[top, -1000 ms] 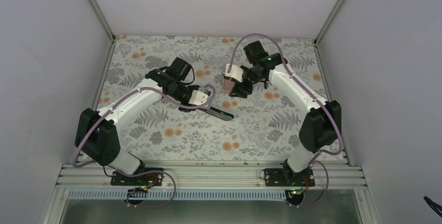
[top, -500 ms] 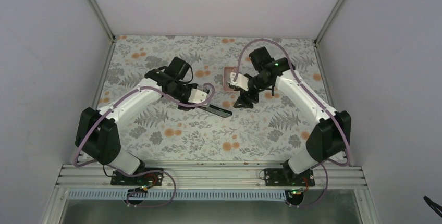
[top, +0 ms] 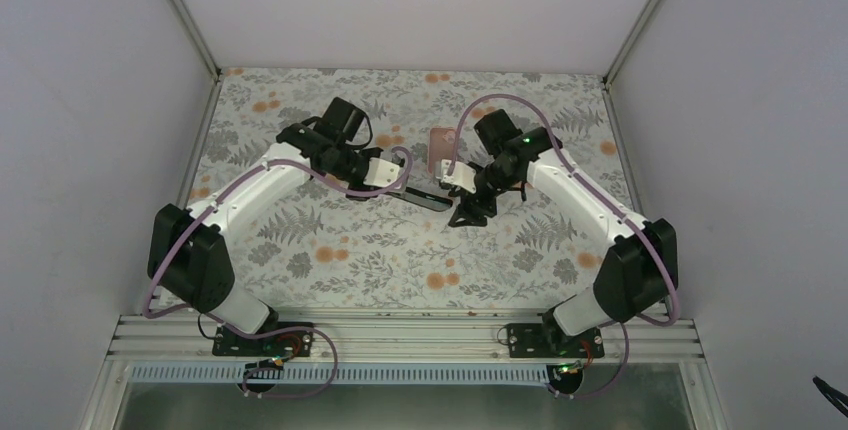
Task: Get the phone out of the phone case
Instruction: Remove the phone case from the phone.
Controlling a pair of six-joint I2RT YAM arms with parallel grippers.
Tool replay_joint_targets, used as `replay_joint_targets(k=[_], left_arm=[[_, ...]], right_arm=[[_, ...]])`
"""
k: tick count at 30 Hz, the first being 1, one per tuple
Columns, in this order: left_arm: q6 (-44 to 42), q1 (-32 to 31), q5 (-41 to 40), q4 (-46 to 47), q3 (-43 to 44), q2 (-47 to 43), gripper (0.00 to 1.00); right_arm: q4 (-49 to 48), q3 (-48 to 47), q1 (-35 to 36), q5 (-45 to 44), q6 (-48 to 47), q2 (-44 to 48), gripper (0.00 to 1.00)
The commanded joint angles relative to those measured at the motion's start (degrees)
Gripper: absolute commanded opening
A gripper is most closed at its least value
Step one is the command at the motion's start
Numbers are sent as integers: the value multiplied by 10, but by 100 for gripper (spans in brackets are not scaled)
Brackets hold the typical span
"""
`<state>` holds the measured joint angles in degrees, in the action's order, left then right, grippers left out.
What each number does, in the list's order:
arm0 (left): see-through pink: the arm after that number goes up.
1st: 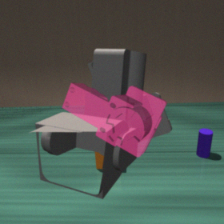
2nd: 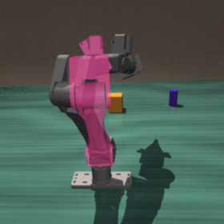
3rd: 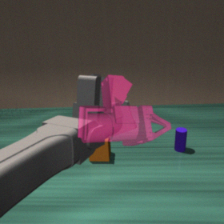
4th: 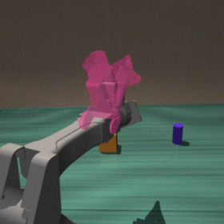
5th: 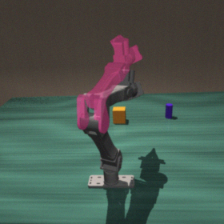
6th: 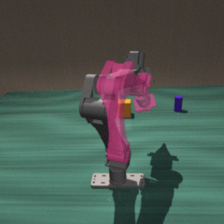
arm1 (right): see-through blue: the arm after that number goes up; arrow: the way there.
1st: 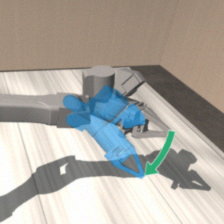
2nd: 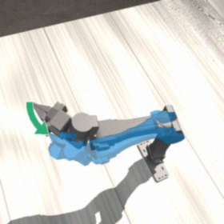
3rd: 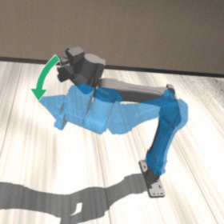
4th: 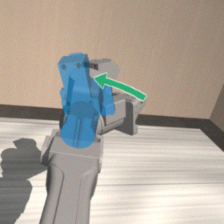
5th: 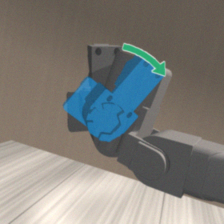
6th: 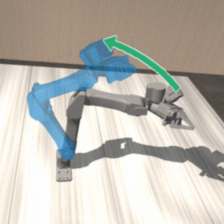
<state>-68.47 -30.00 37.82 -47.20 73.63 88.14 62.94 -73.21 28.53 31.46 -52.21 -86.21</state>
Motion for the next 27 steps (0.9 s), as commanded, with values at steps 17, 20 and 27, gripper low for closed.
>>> replay_joint_targets(k=[17,20,27], left_arm=[[-9,0,40,-8,15,-13,2],[-9,0,41,-5,15,-13,2],[-12,0,43,-7,8,-14,2]], right_arm=[[-21,-29,-27,8,-8,-12,67],[-21,-31,-27,10,-7,-18,66],[-42,-25,-33,-6,0,-13,61]])
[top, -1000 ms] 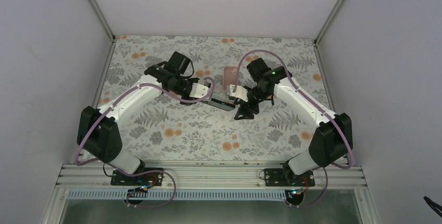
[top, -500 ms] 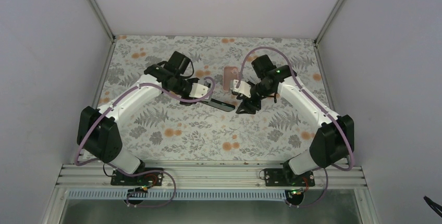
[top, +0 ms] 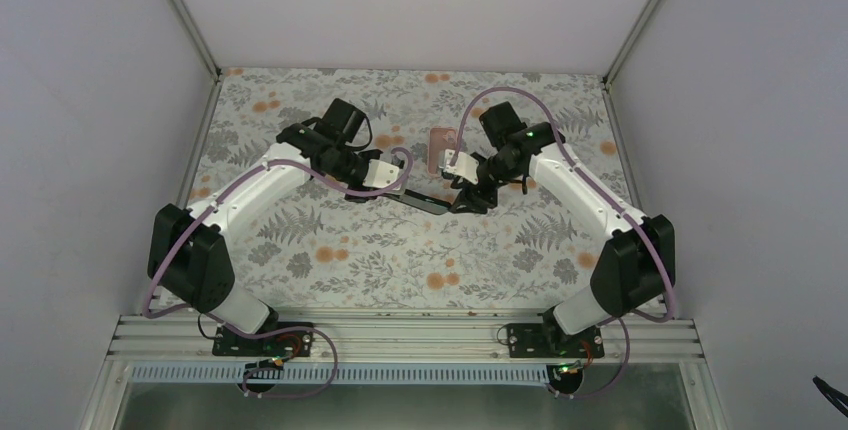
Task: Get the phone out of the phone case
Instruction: Remove the phone case from the phone.
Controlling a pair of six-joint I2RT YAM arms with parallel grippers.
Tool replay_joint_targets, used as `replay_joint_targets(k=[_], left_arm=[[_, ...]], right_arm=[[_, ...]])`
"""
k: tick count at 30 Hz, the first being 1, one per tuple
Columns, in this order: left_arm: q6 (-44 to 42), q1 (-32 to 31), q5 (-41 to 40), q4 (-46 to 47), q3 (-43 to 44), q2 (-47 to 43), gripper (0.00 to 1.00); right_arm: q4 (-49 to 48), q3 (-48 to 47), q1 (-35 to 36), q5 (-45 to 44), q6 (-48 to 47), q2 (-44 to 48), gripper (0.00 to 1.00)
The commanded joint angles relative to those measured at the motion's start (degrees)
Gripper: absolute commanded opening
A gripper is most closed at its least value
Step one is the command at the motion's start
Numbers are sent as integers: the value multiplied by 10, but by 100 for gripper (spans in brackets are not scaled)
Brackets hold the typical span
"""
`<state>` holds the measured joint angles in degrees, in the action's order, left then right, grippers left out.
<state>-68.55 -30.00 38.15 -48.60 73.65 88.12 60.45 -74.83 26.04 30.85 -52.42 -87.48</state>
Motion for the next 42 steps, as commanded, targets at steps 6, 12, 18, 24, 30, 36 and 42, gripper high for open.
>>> replay_joint_targets(k=[6,12,18,24,30,36,42], left_arm=[[-11,-1,48,4,7,-22,2],[-9,-3,67,-2,16,-26,2],[-9,-9,115,-16,21,-20,2],[-2,-10,187,-13,35,-21,2],[-10,-16,207,6,73,4,2],[31,-17,226,81,119,32,2],[68,-13,234,162,121,34,2]], right_arm=[[-29,-11,-11,-7,8,-8,58],[-62,-13,-11,-22,28,-9,54],[-159,0,-11,-70,77,7,53],[-237,3,-8,-92,112,0,51],[-248,-16,-1,-20,105,-8,52],[-261,-12,13,65,96,-17,53],[-342,53,0,171,108,24,63]])
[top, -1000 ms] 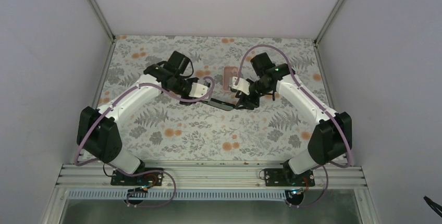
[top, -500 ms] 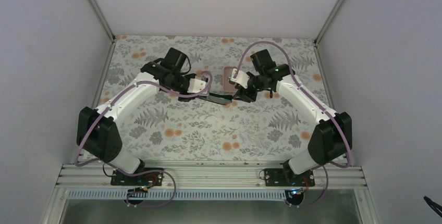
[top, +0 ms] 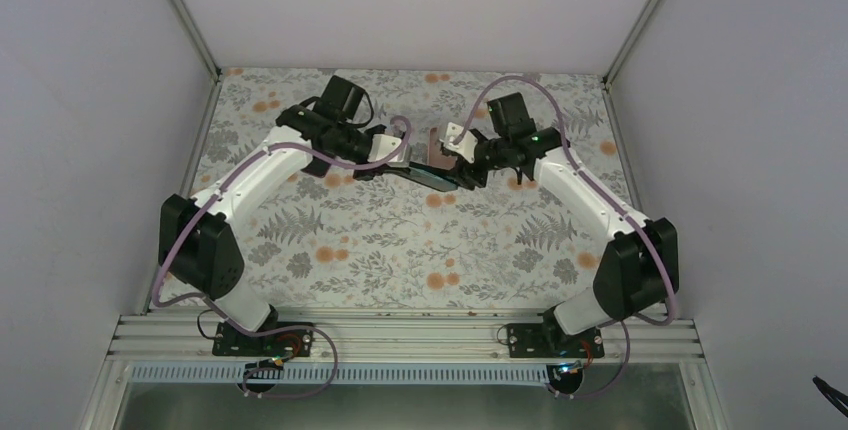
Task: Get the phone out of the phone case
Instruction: Remove the phone case from the phone.
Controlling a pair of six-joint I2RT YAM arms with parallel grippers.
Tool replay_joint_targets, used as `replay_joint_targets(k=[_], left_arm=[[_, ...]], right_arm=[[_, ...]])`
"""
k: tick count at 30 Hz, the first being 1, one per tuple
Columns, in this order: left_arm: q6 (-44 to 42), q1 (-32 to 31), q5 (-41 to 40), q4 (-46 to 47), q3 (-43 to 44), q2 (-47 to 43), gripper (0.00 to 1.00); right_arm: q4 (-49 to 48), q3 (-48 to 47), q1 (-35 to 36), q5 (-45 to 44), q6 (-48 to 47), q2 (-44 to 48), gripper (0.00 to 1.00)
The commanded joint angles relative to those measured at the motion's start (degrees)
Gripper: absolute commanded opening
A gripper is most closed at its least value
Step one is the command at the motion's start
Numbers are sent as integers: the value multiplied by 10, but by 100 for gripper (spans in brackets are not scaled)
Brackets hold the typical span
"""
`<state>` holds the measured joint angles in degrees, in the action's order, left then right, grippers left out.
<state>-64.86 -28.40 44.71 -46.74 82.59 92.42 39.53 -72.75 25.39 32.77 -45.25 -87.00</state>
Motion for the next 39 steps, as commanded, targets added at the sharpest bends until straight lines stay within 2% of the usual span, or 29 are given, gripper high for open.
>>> replay_joint_targets(k=[1,5,7,9,13,16,23,25,31,34,35,36,37,39], left_arm=[[45,-27,172,168,24,-13,2],[105,-15,160,290,-33,-34,2],[135,-4,150,340,-39,-35,2],[169,2,127,379,-28,-28,2],[220,3,65,414,17,-1,2],[243,4,41,411,63,22,2],[248,12,11,394,117,44,2],[246,15,14,393,117,42,2],[211,35,62,368,88,17,2],[201,56,104,358,65,-7,3],[189,59,115,350,58,-15,4],[176,61,121,337,54,-24,7],[156,61,129,313,50,-29,16],[125,61,142,270,49,-36,41]], right_arm=[[-140,35,2,181,38,19,64],[-67,-5,-9,312,11,-14,69],[4,-42,-8,356,-27,-48,69],[31,-56,-7,380,-47,-72,67],[-40,-20,-3,357,-12,-75,61],[-96,9,-2,354,18,-73,61],[-96,17,40,356,12,-78,61],[-103,14,49,356,20,-76,56],[-57,-37,55,327,20,-67,17],[-40,-39,51,309,14,-56,5],[-37,-37,48,307,14,-52,4],[-34,-37,46,306,15,-50,4],[-31,-39,45,303,16,-47,4],[-33,-40,41,294,22,-40,4]])
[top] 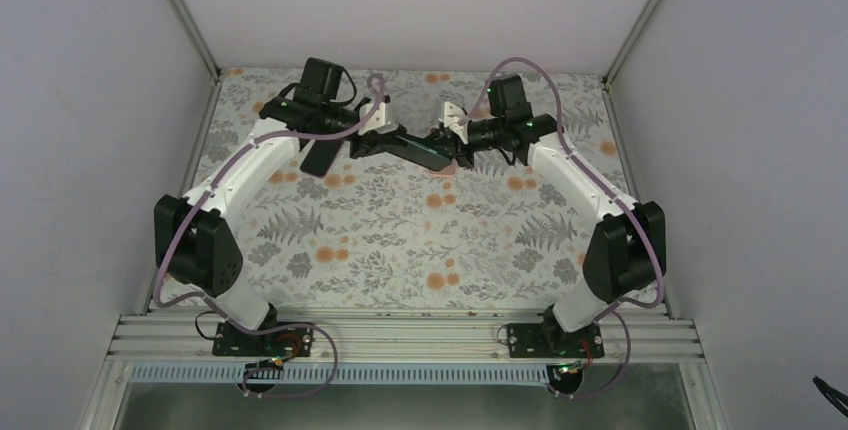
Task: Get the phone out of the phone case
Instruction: Remove the phone case from the phone.
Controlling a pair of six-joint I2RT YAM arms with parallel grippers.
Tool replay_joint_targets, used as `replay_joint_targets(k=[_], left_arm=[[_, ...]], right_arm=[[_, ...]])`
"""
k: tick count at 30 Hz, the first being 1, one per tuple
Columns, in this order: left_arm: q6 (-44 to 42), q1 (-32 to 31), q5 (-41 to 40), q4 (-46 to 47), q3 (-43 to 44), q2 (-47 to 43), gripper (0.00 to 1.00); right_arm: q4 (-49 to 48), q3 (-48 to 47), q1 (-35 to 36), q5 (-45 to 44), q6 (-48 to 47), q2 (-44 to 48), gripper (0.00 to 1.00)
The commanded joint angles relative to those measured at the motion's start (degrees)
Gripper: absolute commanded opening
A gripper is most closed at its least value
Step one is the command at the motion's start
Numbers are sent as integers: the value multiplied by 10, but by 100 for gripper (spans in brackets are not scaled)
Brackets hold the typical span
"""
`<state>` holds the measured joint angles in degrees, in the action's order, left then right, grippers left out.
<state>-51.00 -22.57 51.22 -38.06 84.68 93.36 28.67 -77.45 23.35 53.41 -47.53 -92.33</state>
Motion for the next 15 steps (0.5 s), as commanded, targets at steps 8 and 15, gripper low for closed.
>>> replay_joint_targets(k=[8,15], left_arm=[[-91,2,62,20,59,-62,83],[-64,4,-49,61,-6,-151,100]], right_arm=[[100,-5,17,60,42,19,4],[132,-44,-94,97,68,-4,4]])
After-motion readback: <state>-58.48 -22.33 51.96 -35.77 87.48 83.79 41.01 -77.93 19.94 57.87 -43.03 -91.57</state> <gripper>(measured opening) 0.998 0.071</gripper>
